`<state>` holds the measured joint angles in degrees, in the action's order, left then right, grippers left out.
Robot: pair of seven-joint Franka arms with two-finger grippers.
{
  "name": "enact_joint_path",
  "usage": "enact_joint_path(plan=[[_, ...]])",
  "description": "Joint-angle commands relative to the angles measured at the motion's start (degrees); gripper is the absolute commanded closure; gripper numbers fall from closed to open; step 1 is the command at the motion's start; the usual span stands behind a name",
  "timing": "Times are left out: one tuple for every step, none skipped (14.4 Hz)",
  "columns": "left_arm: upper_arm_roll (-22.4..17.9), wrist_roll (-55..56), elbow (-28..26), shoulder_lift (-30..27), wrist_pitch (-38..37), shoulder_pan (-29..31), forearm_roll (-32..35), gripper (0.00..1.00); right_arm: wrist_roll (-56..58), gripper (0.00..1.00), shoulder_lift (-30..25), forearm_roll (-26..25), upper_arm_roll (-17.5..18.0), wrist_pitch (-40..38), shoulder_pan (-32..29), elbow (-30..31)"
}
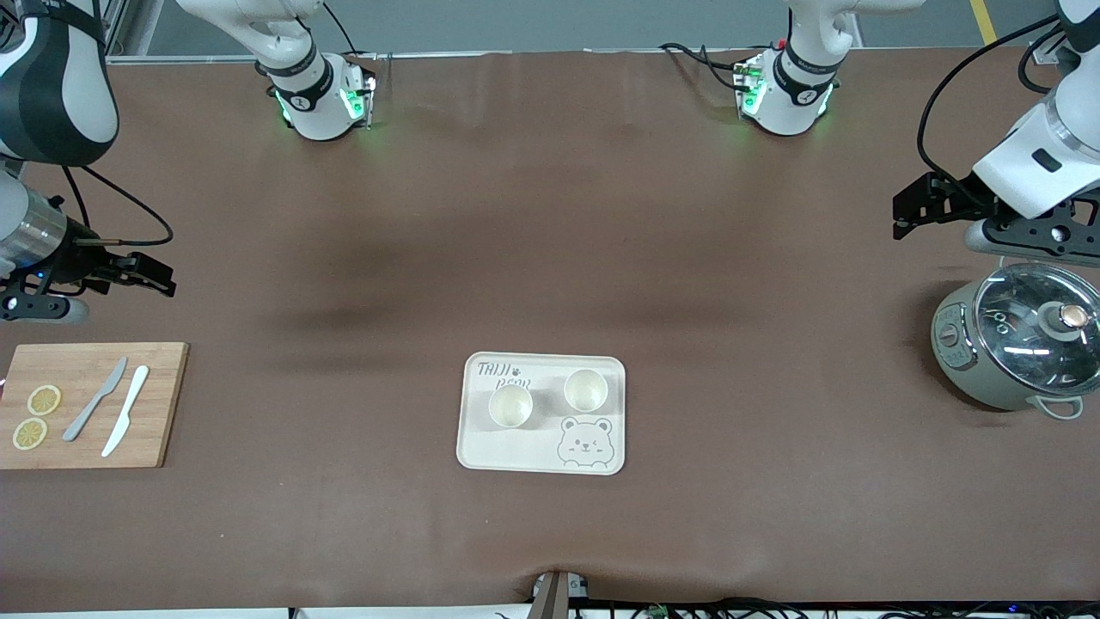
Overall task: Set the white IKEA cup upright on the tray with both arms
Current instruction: 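Lift the right gripper off the cup and withdraw it from the tray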
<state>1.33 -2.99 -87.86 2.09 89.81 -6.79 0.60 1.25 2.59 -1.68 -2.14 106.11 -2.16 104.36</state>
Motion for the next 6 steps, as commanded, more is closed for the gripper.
enact_joint_path(plan=[[0.2,0.2,0.9,0.5,-0.6,0.2,0.6,0.00,0.0,0.00,-0.2,-1.0,1.0,0.3,-1.0,0.2],[0.2,0.2,0.9,0.5,-0.6,0.2,0.6,0.00,0.0,0.00,0.0,-1.0,1.0,0.3,-1.0,0.2],[0.2,0.2,0.8,0.5,-0.7,0.0,0.7,0.00,0.0,0.00,0.1,-1.0,1.0,0.4,-0.9,0.2],[0.2,0.3,0.8,0.5,-0.8,-0.2,0.7,0.00,-0.1,0.00,0.1,-1.0,1.0,0.4,-0.9,0.2],[0.2,0.3,0.8,0.5,-0.8,-0.2,0.7,0.00,-0.1,0.00,0.1,-1.0,1.0,0.6,-0.9,0.3],[0.2,0.3,0.8,0.5,-0.8,-0.2,0.7,0.00,0.0,0.00,0.2,-1.0,1.0,0.9,-0.9,0.3]])
